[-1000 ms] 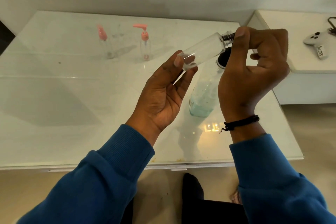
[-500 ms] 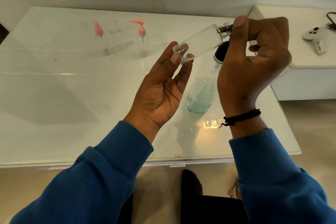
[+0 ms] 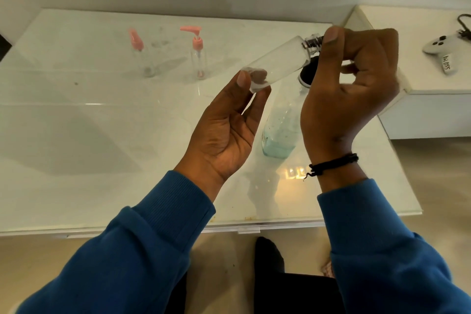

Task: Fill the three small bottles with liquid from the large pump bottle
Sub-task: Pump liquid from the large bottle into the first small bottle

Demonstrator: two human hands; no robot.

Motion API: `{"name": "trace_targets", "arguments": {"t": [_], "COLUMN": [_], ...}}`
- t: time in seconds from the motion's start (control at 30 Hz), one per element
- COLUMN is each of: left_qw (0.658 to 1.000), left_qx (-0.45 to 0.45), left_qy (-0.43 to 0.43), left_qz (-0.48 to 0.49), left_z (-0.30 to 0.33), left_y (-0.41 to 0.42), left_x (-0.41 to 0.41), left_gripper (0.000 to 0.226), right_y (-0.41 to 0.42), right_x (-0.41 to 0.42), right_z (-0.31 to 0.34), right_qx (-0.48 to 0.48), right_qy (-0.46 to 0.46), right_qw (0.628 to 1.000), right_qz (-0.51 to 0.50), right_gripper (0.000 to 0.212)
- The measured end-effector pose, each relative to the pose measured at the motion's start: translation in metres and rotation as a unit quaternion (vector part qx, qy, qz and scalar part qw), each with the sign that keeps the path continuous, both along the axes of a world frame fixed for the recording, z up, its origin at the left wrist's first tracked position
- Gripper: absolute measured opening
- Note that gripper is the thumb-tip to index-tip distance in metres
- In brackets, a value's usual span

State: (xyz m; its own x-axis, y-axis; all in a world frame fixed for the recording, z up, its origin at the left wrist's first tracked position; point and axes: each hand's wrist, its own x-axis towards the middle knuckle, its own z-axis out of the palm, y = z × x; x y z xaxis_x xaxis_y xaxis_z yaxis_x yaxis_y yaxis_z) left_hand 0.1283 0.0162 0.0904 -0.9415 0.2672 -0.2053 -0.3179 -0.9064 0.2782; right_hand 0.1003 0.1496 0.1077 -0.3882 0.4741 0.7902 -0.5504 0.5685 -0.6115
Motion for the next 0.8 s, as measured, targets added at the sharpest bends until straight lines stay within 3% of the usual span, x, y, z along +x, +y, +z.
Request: {"name": "trace_targets", "arguments": {"t": [0.4,0.8], "left_qw": [1.0,0.999], "left_qx": [-0.008,-0.009], "left_qy": [-0.027,-0.03], "left_qz": [0.0,-0.007], "left_z": [0.0001,0.0017], "left_y": [0.0016,0.0022], "left_x": [0.0,0.0018], "left_gripper": [0.062,0.049], "right_y": [0.0001,-0.001], "right_x": [-0.001,-0.0009], "right_z": [0.0011,0.0016], "right_qx": [0.005,0.005], "right_qy": [-0.004,0.007], "right_qw": [1.0,1.0], "right_qz": [-0.01,-0.004], "right_gripper": [0.027,0.026]}}
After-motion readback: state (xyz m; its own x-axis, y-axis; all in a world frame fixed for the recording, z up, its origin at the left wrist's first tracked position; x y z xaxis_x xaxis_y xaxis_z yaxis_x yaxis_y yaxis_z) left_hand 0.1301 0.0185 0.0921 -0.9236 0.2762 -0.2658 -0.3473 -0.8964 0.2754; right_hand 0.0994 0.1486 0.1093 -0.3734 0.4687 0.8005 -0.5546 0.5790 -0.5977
